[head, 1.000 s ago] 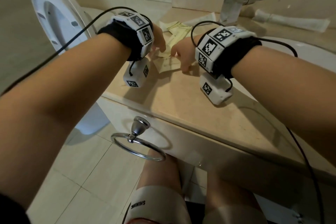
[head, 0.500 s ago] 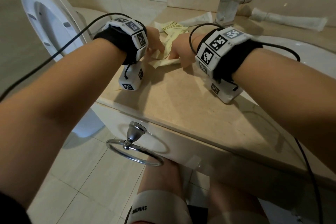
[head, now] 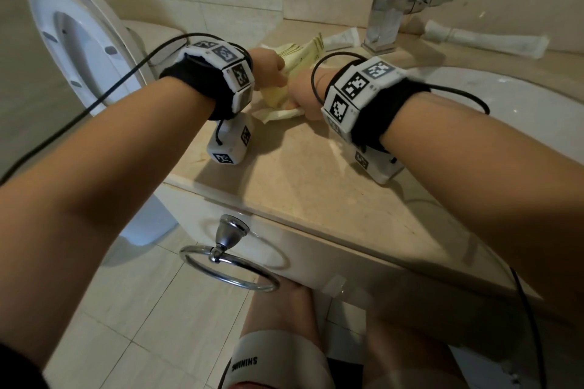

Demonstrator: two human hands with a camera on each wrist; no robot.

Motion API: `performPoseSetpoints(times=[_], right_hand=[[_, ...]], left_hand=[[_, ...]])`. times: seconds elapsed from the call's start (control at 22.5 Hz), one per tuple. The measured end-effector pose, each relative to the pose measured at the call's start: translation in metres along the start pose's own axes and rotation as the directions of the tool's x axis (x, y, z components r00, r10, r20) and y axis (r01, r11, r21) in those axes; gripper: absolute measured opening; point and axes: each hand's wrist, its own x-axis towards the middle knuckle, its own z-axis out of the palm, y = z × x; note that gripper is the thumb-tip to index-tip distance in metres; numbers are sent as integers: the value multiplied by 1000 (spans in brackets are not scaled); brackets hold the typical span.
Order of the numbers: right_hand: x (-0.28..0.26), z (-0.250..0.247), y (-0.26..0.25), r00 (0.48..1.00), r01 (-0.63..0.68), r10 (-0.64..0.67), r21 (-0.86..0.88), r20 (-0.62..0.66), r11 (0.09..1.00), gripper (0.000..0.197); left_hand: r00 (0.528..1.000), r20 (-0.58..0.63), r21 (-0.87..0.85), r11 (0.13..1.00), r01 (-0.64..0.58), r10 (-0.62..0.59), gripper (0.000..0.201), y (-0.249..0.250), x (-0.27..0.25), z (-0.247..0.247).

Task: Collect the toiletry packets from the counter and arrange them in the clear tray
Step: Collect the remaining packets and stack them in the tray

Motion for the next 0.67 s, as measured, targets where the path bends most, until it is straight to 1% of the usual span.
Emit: performPoseSetpoints(times=[0.04,0.09,0.13,0.18,0.22,0.27,0.31,0.36,0.44,0.49,0.53,0.58,0.67], right_hand=[[4,7,0,998,-41,44,101,-33,994,19],[10,11,1,997,5,11,195,-79,981,19],[6,10,4,997,34,-21,175,-71,984,22],[-7,8,5,993,81,-67,145,-99,986,23],[-16,7,6,991,80,-57,190,-123,978,19],[-25,5,11,987,68,-30,234,-161,970,10],[-30,7,14,982,49,0,260,-188,964,10],[-40,8,19,966,75,5,296,-260,952,16],[-48,13,32,950,44,76,370,-304,928,18],[-51,17,41,938,33,124,440,-324,897,16],[-58,23,52,929,44,162,532,-334,845,17],[-64,29,60,921,24,225,620,-319,784,21],[-75,43,76,921,2,310,797,-237,604,27]], left_hand=[[999,-48,-34,999,-21,20,14,-3,0,-2],[996,-88,-64,998,-25,19,14,-6,-3,-4],[992,-125,-80,996,-34,23,14,-8,-3,-5],[989,-145,-99,995,-22,7,15,-9,-6,-8],[988,-156,-113,993,-15,-3,15,-10,-7,-11],[987,-159,-151,988,-12,-12,14,-10,-9,-13],[987,-158,-214,977,-12,-22,13,-10,-11,-13],[986,-161,-291,957,-11,-37,12,-10,-14,-14],[985,-160,-435,901,-14,-62,13,-10,-17,-17],[983,-169,-492,870,-23,-69,14,-8,-17,-18],[981,-177,-555,831,-35,-77,14,-6,-18,-19],[978,-190,-607,793,-52,-82,14,-2,-21,-21],[973,-214,-665,743,-78,-89,13,9,-25,-25]])
